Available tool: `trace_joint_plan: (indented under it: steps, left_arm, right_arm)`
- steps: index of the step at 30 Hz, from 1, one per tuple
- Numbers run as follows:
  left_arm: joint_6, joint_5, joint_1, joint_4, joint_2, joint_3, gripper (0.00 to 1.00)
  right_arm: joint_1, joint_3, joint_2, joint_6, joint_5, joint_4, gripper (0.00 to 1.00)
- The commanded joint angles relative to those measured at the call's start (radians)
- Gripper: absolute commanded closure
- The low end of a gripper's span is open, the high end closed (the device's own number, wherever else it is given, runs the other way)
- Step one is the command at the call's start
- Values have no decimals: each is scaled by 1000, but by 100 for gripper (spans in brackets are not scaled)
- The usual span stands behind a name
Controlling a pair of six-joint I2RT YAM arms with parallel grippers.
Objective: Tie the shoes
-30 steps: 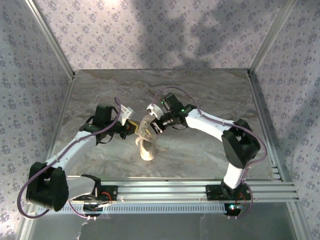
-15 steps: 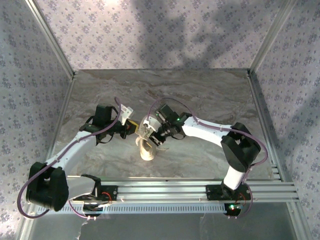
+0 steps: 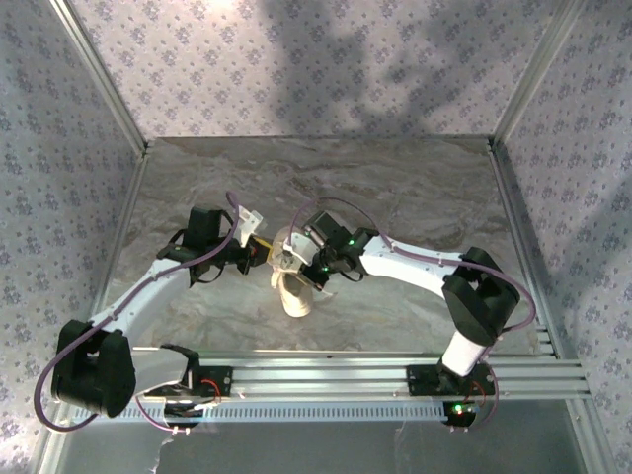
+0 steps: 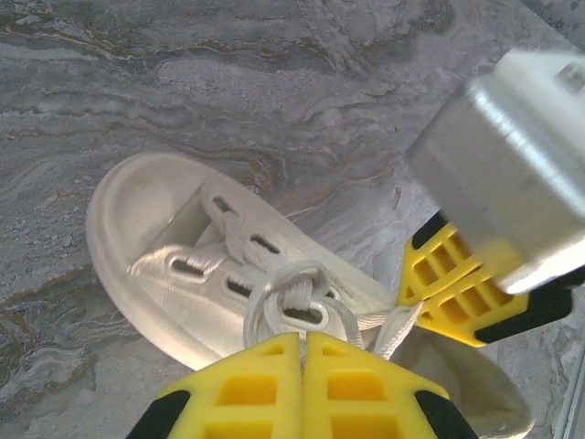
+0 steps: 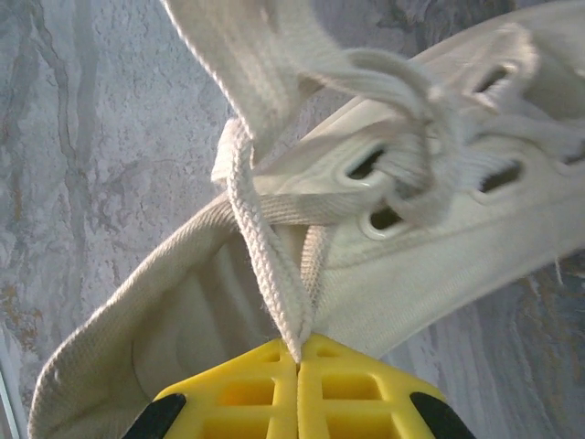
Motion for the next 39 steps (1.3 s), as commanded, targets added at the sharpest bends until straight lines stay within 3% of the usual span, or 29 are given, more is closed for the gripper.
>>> trace_joint_plan:
  steps: [1, 7, 19, 39]
  left_arm:
    - [7, 26, -7, 19, -7, 4, 100]
    - [9, 23, -7, 19, -5, 1, 100]
    - [22, 24, -8, 6, -1, 2, 100]
    - [78, -53, -63, -39, 15, -30, 100]
  right_arm:
    - [-1, 15, -53, -18, -13, -18, 94]
    - [-12, 88, -11, -29, -100, -103, 85]
    - [-30, 117, 30, -31, -104, -145, 92]
    - [-139, 178, 119, -104, -168, -347, 90]
